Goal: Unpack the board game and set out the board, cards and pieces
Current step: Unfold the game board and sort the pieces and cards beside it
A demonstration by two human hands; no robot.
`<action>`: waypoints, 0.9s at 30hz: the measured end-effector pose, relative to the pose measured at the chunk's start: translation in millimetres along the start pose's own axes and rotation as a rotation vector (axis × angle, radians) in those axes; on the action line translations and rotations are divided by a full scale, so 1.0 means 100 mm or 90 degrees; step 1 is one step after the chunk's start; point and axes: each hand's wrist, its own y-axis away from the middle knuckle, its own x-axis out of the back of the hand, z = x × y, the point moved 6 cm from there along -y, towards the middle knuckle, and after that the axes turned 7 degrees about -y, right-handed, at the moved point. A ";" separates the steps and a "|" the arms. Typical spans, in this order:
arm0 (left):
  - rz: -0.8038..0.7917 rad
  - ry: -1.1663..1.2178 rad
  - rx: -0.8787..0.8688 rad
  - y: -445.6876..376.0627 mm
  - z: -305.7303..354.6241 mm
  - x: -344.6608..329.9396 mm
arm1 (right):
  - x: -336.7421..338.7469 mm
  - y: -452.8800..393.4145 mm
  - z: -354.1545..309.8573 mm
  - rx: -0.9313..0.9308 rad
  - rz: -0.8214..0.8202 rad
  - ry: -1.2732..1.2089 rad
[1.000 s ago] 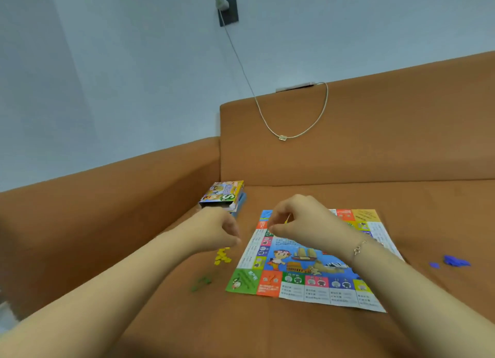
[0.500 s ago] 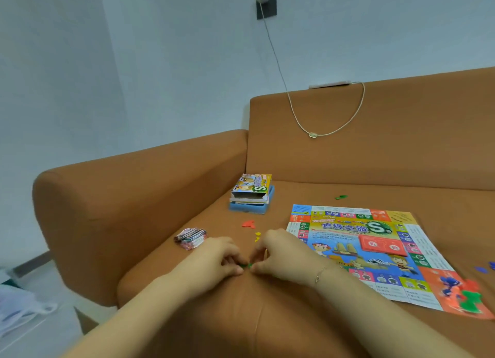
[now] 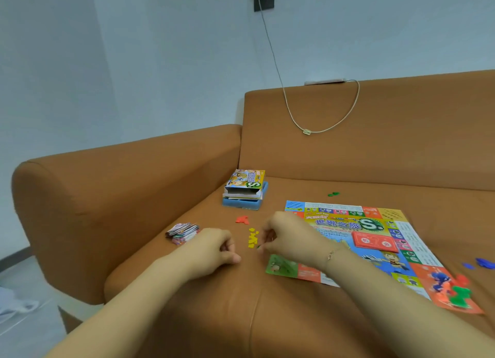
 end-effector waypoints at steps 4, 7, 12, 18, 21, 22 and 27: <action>0.114 0.134 -0.035 -0.26 0.39 0.28 | 0.59 0.01 0.36 -0.041 0.053 -0.008; 0.122 0.107 -0.071 -0.71 0.76 0.33 | 1.04 -0.06 0.76 -0.089 0.083 0.012; 0.060 0.052 -0.096 -1.77 1.35 0.13 | 1.49 -0.32 1.74 -0.229 0.125 -0.098; 0.046 0.045 -0.046 -2.72 1.70 -0.15 | 1.29 -0.66 2.60 -0.337 0.122 -0.134; 0.053 0.036 -0.012 -3.01 1.69 -0.35 | 1.15 -0.79 2.87 -0.359 0.140 -0.133; 0.059 0.037 -0.003 -3.09 1.68 -0.41 | 1.12 -0.82 2.96 -0.368 0.153 -0.134; 0.064 0.099 0.008 -3.28 1.61 -0.58 | 1.05 -0.87 3.18 -0.398 0.187 -0.185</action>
